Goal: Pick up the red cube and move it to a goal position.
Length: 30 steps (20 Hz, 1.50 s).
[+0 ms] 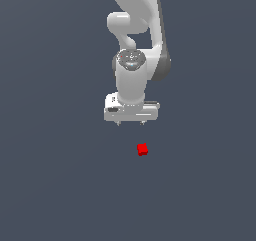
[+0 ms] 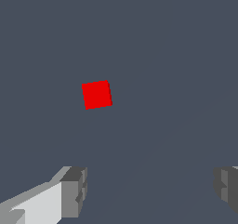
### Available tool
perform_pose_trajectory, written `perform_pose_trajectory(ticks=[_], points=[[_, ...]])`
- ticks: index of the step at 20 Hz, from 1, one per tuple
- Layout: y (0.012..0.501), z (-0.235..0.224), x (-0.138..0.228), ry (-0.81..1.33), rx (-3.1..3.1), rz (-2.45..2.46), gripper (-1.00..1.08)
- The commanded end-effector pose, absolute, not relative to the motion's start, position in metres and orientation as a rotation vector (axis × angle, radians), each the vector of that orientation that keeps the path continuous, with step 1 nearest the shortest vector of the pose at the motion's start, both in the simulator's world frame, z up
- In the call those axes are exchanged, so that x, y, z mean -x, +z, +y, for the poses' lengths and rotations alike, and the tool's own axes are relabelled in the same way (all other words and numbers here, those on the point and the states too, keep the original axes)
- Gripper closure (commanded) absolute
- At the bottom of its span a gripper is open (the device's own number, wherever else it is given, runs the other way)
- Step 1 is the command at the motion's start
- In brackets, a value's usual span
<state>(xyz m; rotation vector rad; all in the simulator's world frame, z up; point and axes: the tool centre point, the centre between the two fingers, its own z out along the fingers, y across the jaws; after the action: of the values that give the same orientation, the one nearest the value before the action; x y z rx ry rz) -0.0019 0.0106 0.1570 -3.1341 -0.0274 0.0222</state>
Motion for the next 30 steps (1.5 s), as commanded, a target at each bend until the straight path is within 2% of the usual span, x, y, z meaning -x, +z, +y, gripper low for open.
perform_pose_trajectory(ticks=[1, 10, 23, 30], points=[[0.157, 0.011, 0.002, 0.022, 3.134, -0.027, -0.92], [0.137, 0.018, -0.006, 0.019, 3.134, -0.062, -0.92], [0.055, 0.052, -0.041, 0.006, 3.132, -0.207, -0.92], [0.027, 0.064, -0.053, 0.001, 3.130, -0.258, -0.92]])
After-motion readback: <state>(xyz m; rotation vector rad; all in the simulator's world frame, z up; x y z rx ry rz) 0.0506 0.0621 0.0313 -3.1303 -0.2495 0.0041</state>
